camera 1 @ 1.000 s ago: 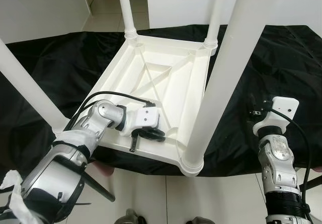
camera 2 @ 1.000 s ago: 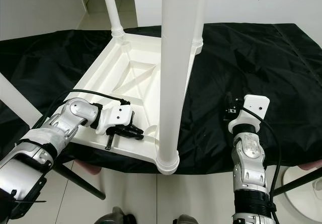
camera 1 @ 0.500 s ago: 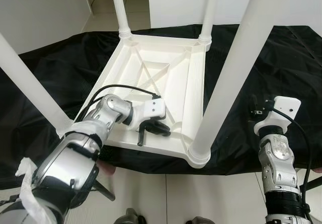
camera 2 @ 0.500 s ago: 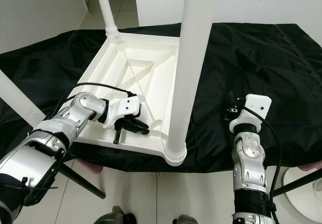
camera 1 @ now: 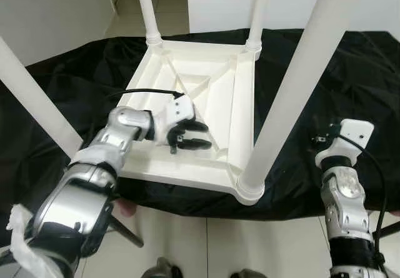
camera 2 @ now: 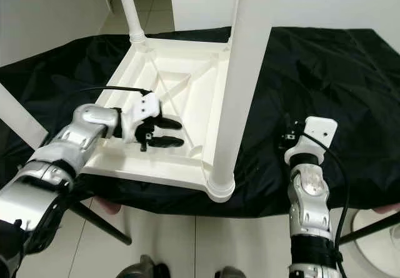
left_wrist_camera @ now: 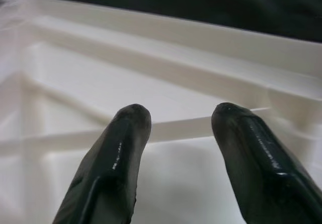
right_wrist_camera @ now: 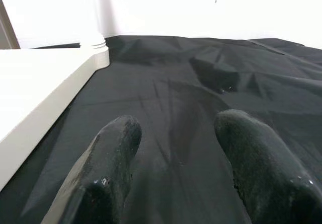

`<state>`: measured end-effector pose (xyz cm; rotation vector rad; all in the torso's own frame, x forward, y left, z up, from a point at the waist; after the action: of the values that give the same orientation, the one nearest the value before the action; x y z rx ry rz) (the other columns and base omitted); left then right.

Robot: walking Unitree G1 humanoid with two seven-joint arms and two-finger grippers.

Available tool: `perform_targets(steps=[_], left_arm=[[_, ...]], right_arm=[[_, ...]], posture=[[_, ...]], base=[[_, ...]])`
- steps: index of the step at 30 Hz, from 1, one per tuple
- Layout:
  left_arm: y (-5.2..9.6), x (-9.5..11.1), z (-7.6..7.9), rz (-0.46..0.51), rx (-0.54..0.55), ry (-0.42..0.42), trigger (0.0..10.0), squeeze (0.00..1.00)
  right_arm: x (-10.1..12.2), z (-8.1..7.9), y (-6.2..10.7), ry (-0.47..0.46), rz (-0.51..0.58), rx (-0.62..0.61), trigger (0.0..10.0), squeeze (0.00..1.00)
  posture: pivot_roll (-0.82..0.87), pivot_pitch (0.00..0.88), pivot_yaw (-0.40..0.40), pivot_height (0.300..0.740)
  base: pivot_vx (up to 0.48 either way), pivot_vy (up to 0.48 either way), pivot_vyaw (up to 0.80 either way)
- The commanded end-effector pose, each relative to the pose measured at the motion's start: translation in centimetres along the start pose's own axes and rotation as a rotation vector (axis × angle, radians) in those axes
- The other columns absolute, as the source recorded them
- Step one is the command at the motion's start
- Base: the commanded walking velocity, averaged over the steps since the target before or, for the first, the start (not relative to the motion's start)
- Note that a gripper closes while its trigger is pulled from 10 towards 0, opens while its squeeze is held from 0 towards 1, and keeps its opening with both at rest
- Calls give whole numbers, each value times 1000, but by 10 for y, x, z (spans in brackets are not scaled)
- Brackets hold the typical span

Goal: Building children table

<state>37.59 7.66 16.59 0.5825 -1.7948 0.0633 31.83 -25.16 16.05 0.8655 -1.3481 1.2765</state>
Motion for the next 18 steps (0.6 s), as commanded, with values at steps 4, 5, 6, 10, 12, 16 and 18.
perform_targets(steps=[4, 5, 6, 10, 12, 16, 18], left_arm=[[21, 8, -2, 37, 18, -25, 10000, 0], [26, 11, -3, 51, 27, -24, 10000, 0], [26, 11, -3, 51, 27, -24, 10000, 0], [45, 12, -4, 38, 88, -69, 10000, 0], [57, 10, -7, 18, 149, -61, 10000, 0], [70, 11, -8, 9, 234, -52, 10000, 0], [80, 11, -7, 8, 269, -70, 10000, 0]], right_arm=[[3, -11, -2, -16, 3, 139, 10000, 0], [4, -12, -3, -21, 4, 168, 10000, 0], [4, -12, -3, -21, 4, 168, 10000, 0], [5, -16, 1, -54, -20, 305, 10000, 1000], [4, -19, 7, -59, -44, 415, 10000, 1000], [4, -20, 15, -15, -53, 507, 10000, 1000], [6, -18, 19, -10, -58, 543, 10000, 0]], posture=[[-8, 39, 69, 740], [-4, 39, 65, 740], [-4, 39, 65, 740], [10, 40, 55, 740], [17, 40, 50, 740], [16, 42, 46, 740], [16, 42, 46, 740]], base=[[0, 0, 0], [0, 0, 0], [0, 0, 0], [0, 0, 0], [0, 0, 0], [0, 0, 0], [0, 0, 0]])
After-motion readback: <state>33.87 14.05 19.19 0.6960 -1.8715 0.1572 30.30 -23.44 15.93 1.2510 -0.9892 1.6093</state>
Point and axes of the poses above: a point about 5 cm out from each wrist's last joint towards the gripper, its own y axis pointing back from the gripper into the wrist, its own x axis along the axis of the wrist's last joint, z = x × y, the point moved 3 cm from there along -y, pointing out of the wrist towards the gripper, and after that the axes turned 3 degrees about y, right-handed, at the moved point
